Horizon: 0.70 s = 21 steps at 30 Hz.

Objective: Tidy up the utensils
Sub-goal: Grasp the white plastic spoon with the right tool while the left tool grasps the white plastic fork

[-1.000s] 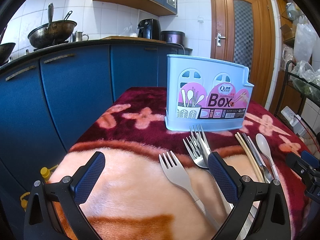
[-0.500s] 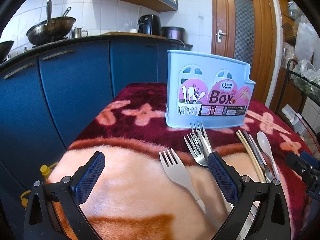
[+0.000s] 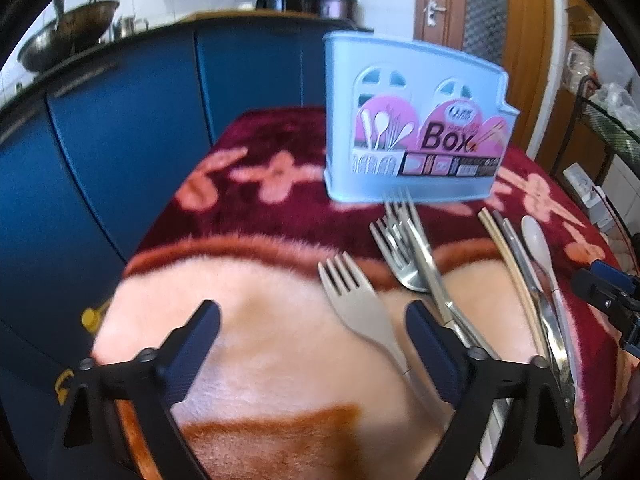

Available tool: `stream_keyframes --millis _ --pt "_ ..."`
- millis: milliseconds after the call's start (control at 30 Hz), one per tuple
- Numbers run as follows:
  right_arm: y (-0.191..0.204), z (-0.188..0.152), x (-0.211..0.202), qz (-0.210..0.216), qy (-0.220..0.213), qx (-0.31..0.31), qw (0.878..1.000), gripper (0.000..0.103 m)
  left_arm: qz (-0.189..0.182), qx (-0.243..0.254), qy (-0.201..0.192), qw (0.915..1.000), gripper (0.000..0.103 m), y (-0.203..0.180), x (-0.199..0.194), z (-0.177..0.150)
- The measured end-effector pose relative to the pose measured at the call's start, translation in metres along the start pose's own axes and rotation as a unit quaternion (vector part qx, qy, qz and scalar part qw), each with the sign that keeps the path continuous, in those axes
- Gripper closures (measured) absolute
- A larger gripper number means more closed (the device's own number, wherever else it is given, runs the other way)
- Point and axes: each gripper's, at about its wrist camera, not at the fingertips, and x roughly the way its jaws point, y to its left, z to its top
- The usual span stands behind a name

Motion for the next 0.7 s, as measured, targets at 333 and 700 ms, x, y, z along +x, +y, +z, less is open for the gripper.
stream_keyframes --millis 333,700 --pt "0.009 0.008 0.03 0.003 0.079 -0.024 0.997 0.055 -0.021 0.01 0.036 0.9991 0.033 -0.009 0.01 0.001" --pt "0.009 0.025 0.044 0.016 0.124 -0.024 0.992 0.082 -0.059 0.019 0.067 0.9958 0.05 -0.013 0.009 0.008"
